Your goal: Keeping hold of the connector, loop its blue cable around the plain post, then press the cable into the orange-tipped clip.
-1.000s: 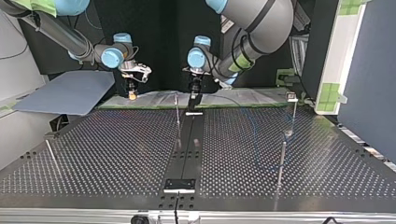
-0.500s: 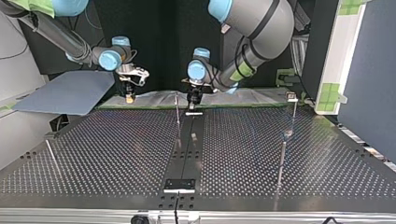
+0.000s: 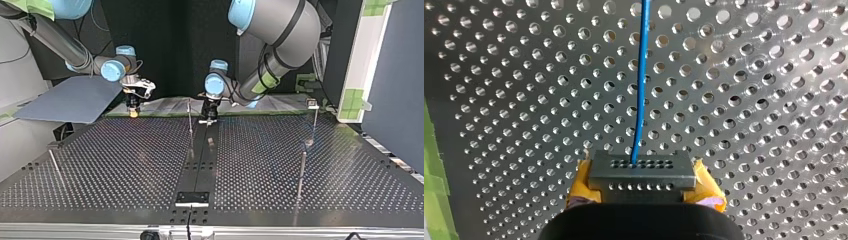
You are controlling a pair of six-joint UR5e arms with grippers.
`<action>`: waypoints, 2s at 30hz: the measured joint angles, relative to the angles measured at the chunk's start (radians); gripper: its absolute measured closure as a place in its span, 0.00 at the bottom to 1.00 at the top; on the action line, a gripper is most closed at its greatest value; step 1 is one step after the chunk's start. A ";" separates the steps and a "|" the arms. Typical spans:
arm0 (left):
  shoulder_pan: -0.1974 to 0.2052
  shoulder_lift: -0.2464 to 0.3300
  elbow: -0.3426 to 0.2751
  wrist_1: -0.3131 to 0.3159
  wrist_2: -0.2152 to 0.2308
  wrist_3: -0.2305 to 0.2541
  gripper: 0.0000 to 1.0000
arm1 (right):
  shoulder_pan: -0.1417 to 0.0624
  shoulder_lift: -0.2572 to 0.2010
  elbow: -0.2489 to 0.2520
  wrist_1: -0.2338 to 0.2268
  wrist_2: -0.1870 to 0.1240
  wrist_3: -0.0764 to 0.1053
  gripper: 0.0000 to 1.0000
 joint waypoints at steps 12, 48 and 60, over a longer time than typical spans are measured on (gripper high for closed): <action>0.016 0.000 0.033 -0.043 0.003 0.003 1.00 | -0.020 0.002 -0.021 0.003 -0.037 0.009 1.00; -0.011 0.016 0.018 -0.247 0.068 0.250 0.00 | -0.019 0.006 -0.025 0.046 -0.060 0.011 1.00; -0.065 0.088 -0.093 -0.142 0.120 0.285 0.00 | -0.019 0.008 -0.025 0.051 -0.060 0.011 1.00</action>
